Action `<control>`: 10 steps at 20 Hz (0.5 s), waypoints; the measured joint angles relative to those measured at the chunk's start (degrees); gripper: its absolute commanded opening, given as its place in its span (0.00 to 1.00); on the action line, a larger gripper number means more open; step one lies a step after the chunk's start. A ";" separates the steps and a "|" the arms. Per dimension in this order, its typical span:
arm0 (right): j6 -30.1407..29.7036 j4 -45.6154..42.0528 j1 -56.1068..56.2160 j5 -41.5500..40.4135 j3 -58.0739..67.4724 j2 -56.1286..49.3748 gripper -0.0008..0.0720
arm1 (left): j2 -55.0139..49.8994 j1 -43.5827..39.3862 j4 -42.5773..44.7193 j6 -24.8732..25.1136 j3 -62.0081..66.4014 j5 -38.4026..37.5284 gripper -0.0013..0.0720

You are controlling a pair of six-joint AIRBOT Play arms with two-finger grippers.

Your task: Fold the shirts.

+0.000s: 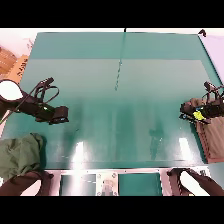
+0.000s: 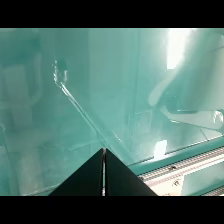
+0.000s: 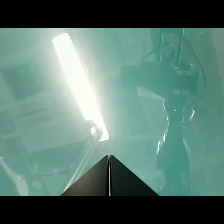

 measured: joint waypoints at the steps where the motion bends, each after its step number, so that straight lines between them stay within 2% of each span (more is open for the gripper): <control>1: 0.00 0.00 0.02 0.00 0.00 0.00 0.04 | 0.00 0.00 -0.02 0.00 0.00 0.04 0.05; 5: 0.00 0.00 0.00 0.00 0.00 0.00 0.04 | 0.00 0.00 0.59 0.00 0.00 0.17 0.05; 6: 0.00 0.00 0.00 0.00 0.00 0.00 0.04 | 0.00 -0.04 1.70 -0.50 0.00 0.13 0.16; 7: 0.00 -0.02 0.00 0.00 0.00 0.00 0.04 | 0.00 -0.04 3.78 -1.66 0.00 -0.22 0.74; 8: 0.00 0.00 0.00 0.00 0.00 0.00 0.04 | 0.00 -0.04 6.71 -3.10 0.00 -1.14 0.99; 10: 0.00 -0.02 0.00 -0.02 0.00 0.00 0.04 | 0.00 -0.04 15.67 -6.56 -0.09 -4.52 0.99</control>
